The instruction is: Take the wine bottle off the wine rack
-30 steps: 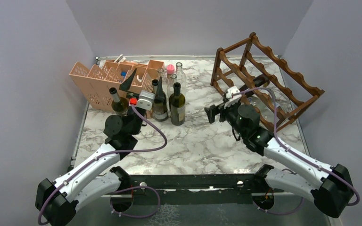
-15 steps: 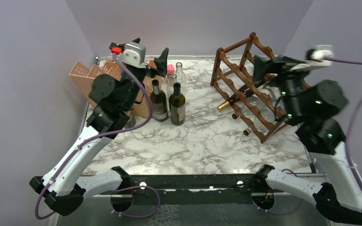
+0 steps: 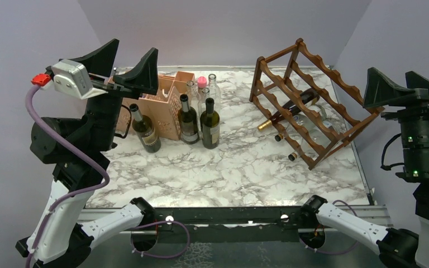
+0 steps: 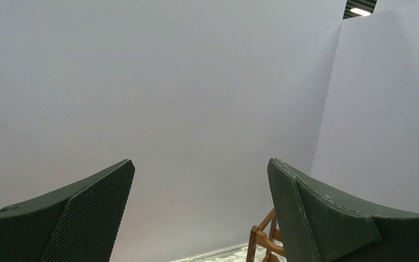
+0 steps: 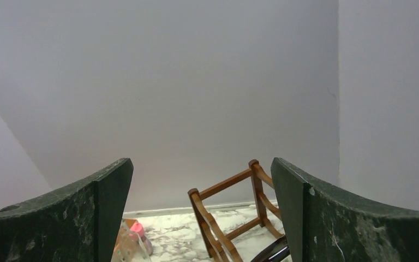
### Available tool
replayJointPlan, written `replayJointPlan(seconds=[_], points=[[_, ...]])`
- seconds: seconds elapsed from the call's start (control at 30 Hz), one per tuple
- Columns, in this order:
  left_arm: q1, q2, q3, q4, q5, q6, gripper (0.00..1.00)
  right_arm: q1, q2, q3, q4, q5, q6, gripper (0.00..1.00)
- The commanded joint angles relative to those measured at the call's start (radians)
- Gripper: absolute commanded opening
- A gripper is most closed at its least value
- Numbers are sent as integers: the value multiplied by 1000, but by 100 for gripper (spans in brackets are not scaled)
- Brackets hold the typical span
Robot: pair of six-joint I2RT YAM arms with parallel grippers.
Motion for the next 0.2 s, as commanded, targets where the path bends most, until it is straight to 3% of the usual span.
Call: replayJointPlan(seconds=[0.0,0.17], points=[[3,13,8,-39,7,-22,99,0,10,29,-63,-44,-8,99],[3,9,-7,-44,21,-21,99,1,-32,-30,-63,-96,-15,99]])
